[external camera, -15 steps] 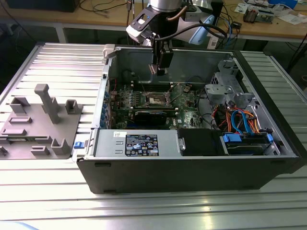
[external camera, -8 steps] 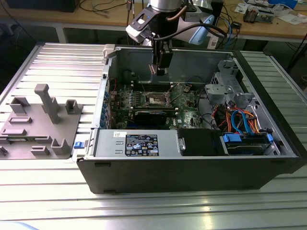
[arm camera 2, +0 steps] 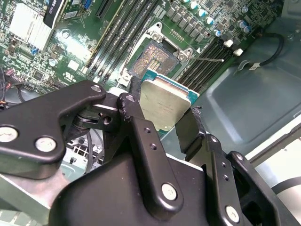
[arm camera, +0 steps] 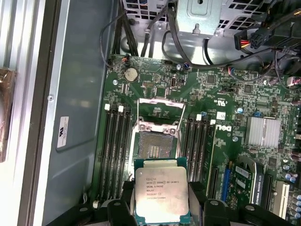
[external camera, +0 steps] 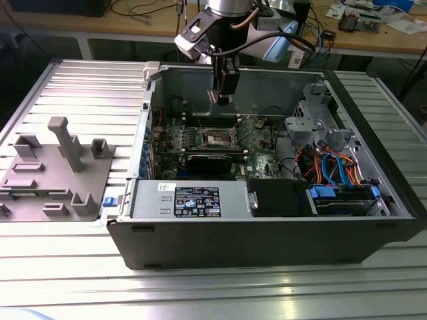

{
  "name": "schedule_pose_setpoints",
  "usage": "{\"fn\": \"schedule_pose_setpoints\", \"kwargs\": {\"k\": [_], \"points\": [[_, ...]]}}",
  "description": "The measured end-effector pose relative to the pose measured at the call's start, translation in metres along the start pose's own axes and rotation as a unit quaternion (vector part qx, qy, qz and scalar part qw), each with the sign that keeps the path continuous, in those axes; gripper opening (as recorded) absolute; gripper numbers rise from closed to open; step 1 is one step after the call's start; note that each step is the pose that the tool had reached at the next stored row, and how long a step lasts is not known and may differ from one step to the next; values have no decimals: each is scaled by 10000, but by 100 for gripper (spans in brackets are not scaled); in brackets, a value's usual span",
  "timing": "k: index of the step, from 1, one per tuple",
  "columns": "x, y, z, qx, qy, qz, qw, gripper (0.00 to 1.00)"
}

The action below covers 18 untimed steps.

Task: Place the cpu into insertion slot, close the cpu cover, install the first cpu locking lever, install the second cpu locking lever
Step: 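Place the cpu into insertion slot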

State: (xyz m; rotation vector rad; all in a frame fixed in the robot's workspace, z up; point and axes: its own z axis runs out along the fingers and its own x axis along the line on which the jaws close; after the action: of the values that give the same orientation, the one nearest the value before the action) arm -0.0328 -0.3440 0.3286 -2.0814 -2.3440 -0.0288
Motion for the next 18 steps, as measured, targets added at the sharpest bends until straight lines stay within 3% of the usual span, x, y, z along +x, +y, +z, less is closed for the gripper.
{"fn": "schedule_pose_setpoints", "kwargs": {"k": [18], "points": [[0, 0, 1, -3, -2, 205, 9998, 54]]}}
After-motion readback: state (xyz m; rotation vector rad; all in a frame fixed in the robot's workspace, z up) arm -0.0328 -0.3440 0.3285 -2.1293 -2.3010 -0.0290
